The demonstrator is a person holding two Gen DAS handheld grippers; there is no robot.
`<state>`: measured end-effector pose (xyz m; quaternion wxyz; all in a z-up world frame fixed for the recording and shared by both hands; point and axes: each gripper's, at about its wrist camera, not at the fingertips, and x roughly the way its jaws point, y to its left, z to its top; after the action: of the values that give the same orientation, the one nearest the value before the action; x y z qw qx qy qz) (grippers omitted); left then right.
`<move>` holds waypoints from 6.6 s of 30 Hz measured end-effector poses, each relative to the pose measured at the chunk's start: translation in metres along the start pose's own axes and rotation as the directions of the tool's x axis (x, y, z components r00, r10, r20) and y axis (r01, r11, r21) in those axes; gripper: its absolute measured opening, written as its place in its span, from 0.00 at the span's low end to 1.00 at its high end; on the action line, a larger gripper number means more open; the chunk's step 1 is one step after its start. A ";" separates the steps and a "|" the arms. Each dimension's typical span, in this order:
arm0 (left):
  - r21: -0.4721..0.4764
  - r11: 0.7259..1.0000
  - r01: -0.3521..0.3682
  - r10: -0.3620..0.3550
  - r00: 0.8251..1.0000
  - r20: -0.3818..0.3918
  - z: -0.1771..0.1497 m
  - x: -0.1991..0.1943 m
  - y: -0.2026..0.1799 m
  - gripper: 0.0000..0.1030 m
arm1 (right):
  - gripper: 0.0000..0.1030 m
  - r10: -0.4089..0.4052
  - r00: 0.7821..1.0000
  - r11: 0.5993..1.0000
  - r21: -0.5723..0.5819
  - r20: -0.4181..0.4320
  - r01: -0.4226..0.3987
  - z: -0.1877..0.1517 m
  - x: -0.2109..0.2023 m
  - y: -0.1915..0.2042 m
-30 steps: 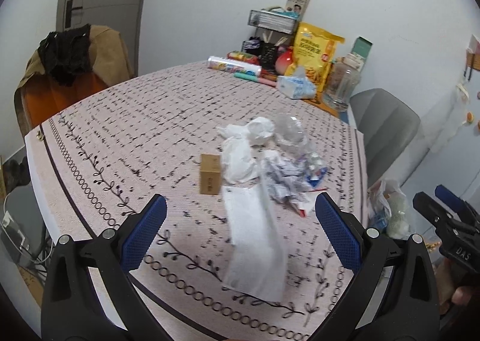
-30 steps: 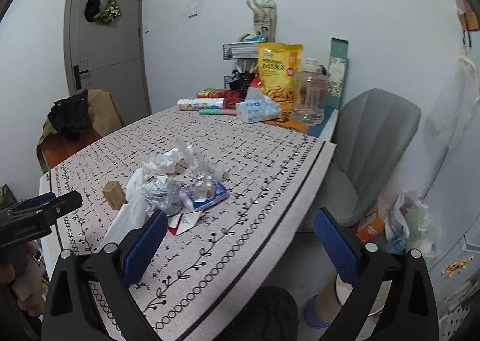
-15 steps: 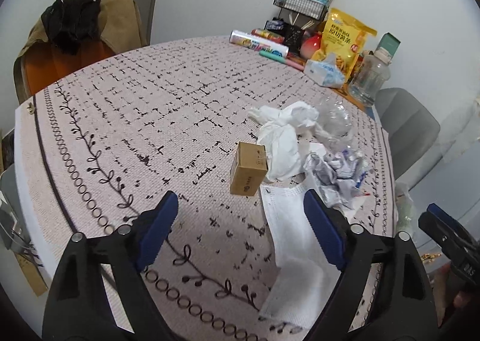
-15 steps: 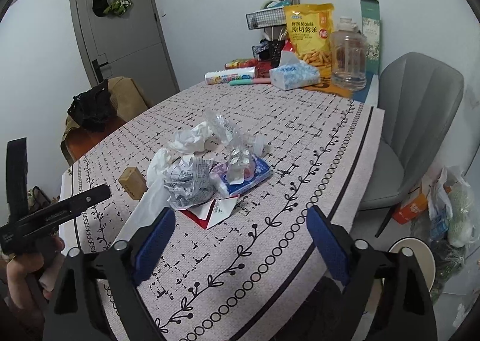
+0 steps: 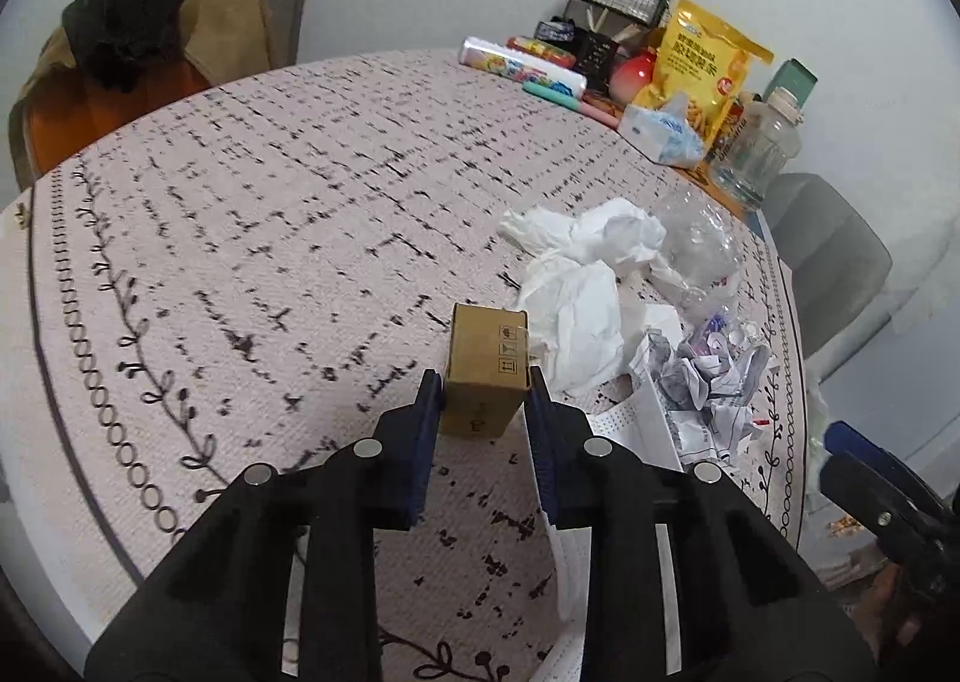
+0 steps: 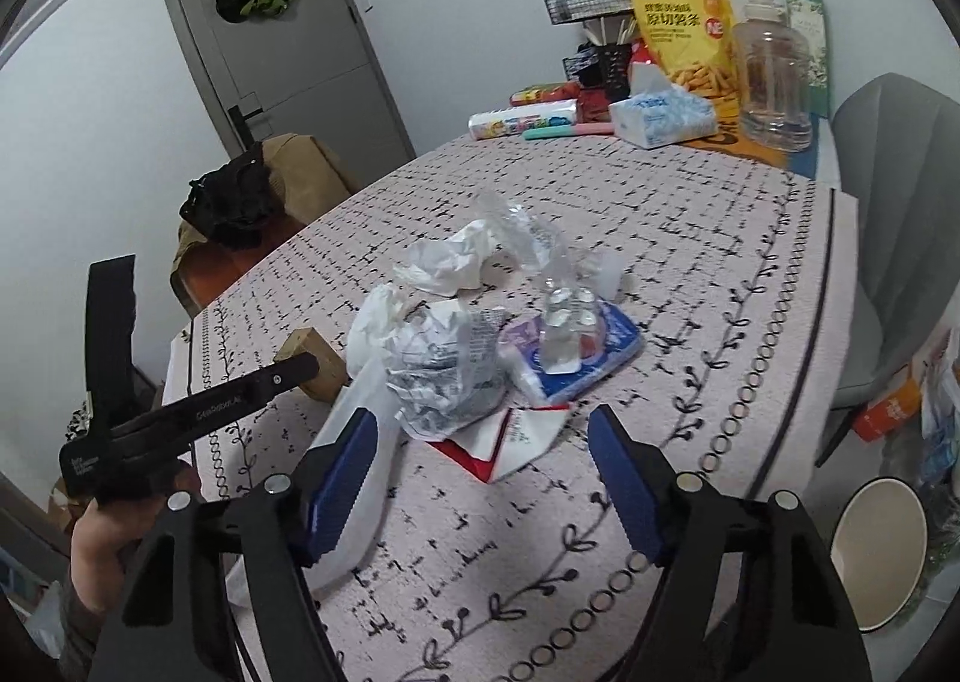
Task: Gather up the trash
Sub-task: 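Grasp the small cardboard box with the left tool while the right tool grasps crumpled paper, then lift the box and crumpled paper and carry both toward the floor bin, then open the right tool over the bin while the left tool drops the box, then move both tools back over the table toward the remaining trash, then grasp the white face mask with the left tool and lift it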
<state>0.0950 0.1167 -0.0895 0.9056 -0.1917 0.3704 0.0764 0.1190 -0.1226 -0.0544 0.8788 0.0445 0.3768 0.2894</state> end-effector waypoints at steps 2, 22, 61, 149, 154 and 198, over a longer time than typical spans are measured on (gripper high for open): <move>-0.014 1.000 0.000 0.000 1.000 0.013 0.000 -0.007 0.005 0.27 | 0.70 0.006 1.000 1.000 -0.004 -0.009 -0.006 0.003 0.009 0.004; -0.021 1.000 -0.013 0.015 0.992 0.122 0.007 -0.065 0.013 0.27 | 0.27 0.092 0.996 0.996 -0.010 -0.013 -0.092 0.037 0.030 0.033; 0.312 0.925 0.216 -0.224 0.975 -0.013 -0.002 -0.014 -0.258 0.27 | 0.27 -0.285 0.926 0.936 0.280 0.247 0.213 0.006 -0.149 -0.182; 0.180 0.951 0.250 -0.278 0.948 0.154 0.004 -0.038 -0.186 0.94 | 0.93 -0.469 0.848 0.868 0.303 0.246 0.393 -0.020 -0.129 -0.156; 0.145 0.969 0.202 -0.230 0.949 0.217 0.003 -0.057 -0.149 0.94 | 0.93 -0.432 0.860 0.894 0.250 0.271 0.371 -0.017 -0.122 -0.127; 0.117 0.993 -0.005 0.013 0.998 -0.066 -0.066 -0.007 -0.059 0.64 | 0.91 -0.193 0.978 0.981 0.008 0.085 0.193 -0.043 -0.058 -0.051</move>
<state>0.0641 0.0366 -0.1101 0.9021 -0.1391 0.4051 0.0522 0.0821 -0.2026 -0.0635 0.9180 0.0201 0.3414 0.2008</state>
